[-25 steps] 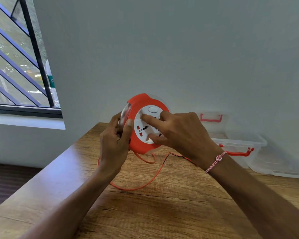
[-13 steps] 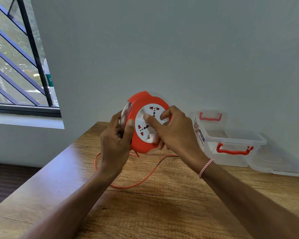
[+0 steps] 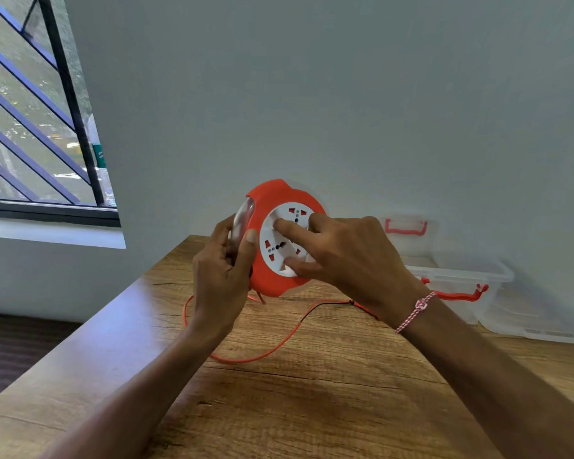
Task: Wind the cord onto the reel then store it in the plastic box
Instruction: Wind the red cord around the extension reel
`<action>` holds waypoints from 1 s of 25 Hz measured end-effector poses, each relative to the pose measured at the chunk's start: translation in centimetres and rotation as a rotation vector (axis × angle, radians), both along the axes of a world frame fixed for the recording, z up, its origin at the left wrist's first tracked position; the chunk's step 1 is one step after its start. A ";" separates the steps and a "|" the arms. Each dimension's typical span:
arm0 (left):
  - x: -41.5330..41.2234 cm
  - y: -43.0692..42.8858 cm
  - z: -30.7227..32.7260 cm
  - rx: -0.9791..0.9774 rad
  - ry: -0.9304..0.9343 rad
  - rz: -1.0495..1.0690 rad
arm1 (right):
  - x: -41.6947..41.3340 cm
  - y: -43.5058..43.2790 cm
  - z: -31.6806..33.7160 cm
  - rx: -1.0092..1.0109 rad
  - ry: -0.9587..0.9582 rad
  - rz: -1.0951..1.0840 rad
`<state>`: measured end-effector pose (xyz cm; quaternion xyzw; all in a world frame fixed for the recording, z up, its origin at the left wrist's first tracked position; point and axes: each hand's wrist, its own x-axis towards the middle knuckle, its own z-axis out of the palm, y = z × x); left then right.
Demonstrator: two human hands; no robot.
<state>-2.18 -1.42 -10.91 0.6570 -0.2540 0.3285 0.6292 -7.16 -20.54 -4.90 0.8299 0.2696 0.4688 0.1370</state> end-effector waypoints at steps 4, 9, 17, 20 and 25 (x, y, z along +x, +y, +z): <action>-0.1 -0.1 -0.2 0.010 -0.051 0.023 | -0.4 1.7 -0.7 0.457 0.141 0.013; -0.3 -0.5 -0.4 0.049 -0.086 0.052 | -0.2 3.8 -1.3 1.419 0.594 0.131; 0.2 0.2 0.1 -0.033 -0.018 0.058 | 0.1 0.6 0.1 0.182 0.128 -0.016; 0.4 0.1 -0.1 -0.032 0.000 0.046 | 0.2 0.0 0.3 0.007 0.093 -0.007; -0.1 -0.2 -0.2 0.018 -0.022 0.030 | 0.1 0.1 -0.2 0.055 0.044 -0.023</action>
